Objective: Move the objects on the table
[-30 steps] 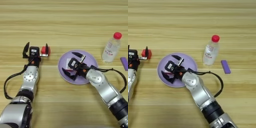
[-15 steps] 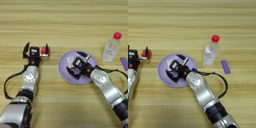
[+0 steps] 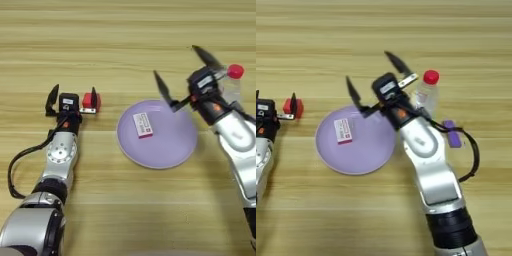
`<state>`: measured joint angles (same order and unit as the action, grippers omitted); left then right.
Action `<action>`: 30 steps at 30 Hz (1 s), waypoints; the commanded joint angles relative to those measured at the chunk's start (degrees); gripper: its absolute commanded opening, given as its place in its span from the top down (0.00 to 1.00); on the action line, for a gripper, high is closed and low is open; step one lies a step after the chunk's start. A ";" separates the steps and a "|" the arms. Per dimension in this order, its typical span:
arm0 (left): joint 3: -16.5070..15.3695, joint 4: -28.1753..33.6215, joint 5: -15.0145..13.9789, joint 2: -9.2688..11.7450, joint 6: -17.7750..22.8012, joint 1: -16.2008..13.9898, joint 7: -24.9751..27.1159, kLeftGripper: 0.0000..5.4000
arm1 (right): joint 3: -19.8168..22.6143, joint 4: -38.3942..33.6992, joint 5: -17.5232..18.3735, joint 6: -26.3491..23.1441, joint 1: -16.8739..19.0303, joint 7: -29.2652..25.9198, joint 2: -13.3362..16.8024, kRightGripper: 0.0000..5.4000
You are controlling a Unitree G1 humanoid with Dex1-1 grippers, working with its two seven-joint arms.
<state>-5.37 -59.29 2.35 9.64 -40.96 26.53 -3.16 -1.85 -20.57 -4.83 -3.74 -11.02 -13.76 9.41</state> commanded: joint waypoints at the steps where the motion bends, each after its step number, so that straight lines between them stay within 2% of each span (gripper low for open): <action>1: 0.15 -0.53 0.42 0.17 0.39 0.33 0.20 0.00 | 8.84 0.52 3.53 1.49 -0.33 3.06 2.00 0.00; 8: -0.04 -0.76 0.18 0.30 0.29 0.45 0.47 0.00 | 20.35 8.80 8.01 5.22 -1.36 6.65 5.86 0.00; 12: -0.03 -0.71 0.22 0.32 0.20 0.44 0.45 0.00 | 23.43 14.76 9.47 6.58 -0.90 7.25 7.54 0.00; 17: 0.10 1.76 0.05 0.08 -0.30 -0.20 0.71 0.00 | 24.71 38.39 7.26 9.46 -4.20 10.05 11.03 0.00; 20: 1.33 11.60 0.20 -0.72 1.33 -3.22 1.66 0.00 | 24.27 49.26 6.75 12.60 -6.94 11.20 12.42 0.00; 21: 1.80 15.90 0.25 -1.03 2.99 -4.54 2.04 0.00 | 24.05 51.87 6.57 13.65 -7.74 11.58 12.69 0.00; 23: 2.76 25.36 -0.98 -2.05 9.33 -7.33 3.22 0.00 | 23.86 55.60 6.62 15.03 -8.95 12.09 12.87 0.00; 26: 5.97 42.49 -4.67 -4.43 22.98 -12.59 6.56 0.00 | 23.36 59.04 6.49 16.87 -10.06 12.61 13.14 0.00; 28: 9.55 53.61 -8.67 -5.72 33.17 -15.90 9.37 0.00 | 22.98 60.14 6.48 17.64 -10.48 12.87 13.19 0.00; 30: 12.36 61.03 -12.05 -6.88 41.02 -18.19 11.07 0.00 | 22.74 60.80 6.46 18.16 -10.75 13.04 13.18 0.00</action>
<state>1.92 -12.53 -4.10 4.79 -14.48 12.87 4.47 21.79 38.26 1.80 13.00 -19.79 -1.61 21.58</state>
